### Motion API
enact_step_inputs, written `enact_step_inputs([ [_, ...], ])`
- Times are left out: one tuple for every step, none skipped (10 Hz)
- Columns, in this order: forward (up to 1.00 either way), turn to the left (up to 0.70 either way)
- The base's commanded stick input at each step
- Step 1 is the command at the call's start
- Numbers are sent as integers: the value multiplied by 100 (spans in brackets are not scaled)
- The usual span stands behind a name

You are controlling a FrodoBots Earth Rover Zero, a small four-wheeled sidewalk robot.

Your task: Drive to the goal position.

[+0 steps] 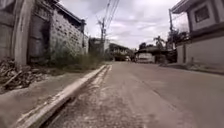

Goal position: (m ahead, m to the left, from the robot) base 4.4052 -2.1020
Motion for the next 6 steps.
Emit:
enact_step_inputs([
  [70,0],
  [70,0],
  [70,0],
  [70,0],
  [70,0],
  [70,0],
])
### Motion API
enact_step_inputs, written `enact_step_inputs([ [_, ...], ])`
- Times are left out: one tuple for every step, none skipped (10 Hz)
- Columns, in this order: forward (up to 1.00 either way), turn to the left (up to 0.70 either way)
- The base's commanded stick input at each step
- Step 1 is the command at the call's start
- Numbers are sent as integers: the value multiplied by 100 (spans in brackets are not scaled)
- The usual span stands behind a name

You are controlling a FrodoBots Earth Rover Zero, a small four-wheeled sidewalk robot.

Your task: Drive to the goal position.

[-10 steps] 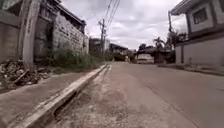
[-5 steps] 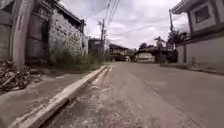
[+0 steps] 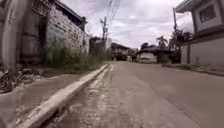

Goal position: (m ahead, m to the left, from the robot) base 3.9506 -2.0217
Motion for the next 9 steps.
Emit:
enact_step_inputs([
  [70,0],
  [70,0],
  [70,0],
  [70,0],
  [70,0],
  [70,0],
  [70,0],
  [70,0],
  [70,0],
])
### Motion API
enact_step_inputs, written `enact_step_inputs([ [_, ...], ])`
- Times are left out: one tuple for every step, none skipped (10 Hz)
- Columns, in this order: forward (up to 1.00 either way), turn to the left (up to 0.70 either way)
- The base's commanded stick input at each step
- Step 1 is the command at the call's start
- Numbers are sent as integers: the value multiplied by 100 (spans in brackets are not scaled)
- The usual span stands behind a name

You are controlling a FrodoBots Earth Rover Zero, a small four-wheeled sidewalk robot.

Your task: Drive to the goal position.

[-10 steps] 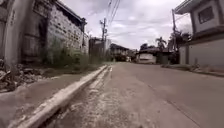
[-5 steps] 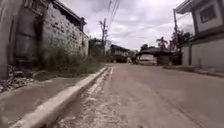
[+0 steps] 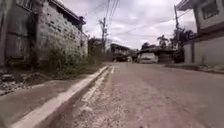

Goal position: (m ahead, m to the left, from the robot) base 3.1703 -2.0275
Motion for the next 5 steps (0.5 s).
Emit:
enact_step_inputs([
  [70,0],
  [70,0],
  [70,0],
  [70,0],
  [70,0],
])
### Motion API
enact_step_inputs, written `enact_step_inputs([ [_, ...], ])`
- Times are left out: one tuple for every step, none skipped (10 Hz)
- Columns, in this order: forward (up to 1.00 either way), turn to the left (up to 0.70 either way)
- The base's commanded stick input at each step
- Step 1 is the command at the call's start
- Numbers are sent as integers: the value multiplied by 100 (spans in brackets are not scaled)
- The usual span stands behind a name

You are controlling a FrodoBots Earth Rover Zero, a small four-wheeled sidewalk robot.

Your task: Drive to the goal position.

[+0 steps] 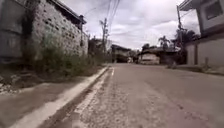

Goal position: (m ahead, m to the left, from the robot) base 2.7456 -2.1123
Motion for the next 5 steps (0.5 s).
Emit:
enact_step_inputs([
  [70,0],
  [70,0],
  [70,0],
  [70,0],
  [70,-1],
])
